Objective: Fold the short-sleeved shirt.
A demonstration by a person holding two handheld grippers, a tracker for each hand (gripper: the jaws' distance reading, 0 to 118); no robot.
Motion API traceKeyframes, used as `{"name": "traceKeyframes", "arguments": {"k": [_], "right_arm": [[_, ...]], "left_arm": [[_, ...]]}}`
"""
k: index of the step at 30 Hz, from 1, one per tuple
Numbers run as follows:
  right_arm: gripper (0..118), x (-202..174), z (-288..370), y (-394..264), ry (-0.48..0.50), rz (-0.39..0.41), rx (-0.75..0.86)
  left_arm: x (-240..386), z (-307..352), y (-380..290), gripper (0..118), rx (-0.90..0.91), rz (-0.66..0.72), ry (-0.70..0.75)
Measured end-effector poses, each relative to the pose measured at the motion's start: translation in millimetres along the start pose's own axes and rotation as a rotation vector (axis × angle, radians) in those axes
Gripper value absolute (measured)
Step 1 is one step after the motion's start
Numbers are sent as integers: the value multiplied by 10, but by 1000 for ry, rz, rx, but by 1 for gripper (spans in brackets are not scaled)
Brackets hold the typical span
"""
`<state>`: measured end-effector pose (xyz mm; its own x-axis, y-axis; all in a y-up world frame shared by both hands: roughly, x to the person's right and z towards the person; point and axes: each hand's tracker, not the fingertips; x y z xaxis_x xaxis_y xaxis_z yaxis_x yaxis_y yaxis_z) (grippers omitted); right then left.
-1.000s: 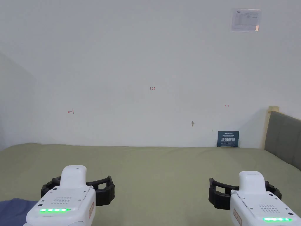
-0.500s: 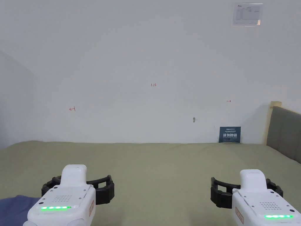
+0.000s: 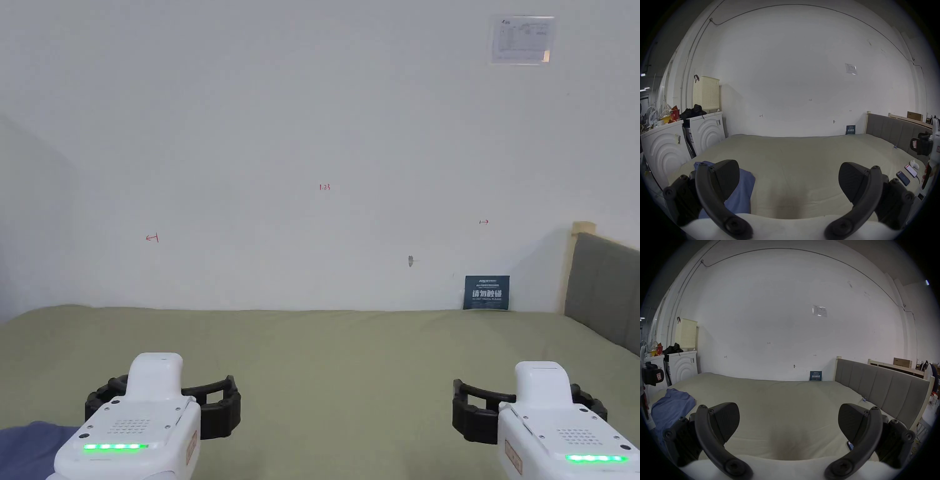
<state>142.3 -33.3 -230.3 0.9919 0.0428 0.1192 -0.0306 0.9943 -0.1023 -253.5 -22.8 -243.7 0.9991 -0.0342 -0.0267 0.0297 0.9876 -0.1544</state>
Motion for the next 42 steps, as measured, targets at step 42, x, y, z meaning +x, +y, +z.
{"name": "traceKeyframes", "arguments": {"k": [42], "right_arm": [[118, -40, 44, 7, 25, 49, 6]], "left_arm": [[-61, 22, 61, 118, -8, 7, 6]]}}
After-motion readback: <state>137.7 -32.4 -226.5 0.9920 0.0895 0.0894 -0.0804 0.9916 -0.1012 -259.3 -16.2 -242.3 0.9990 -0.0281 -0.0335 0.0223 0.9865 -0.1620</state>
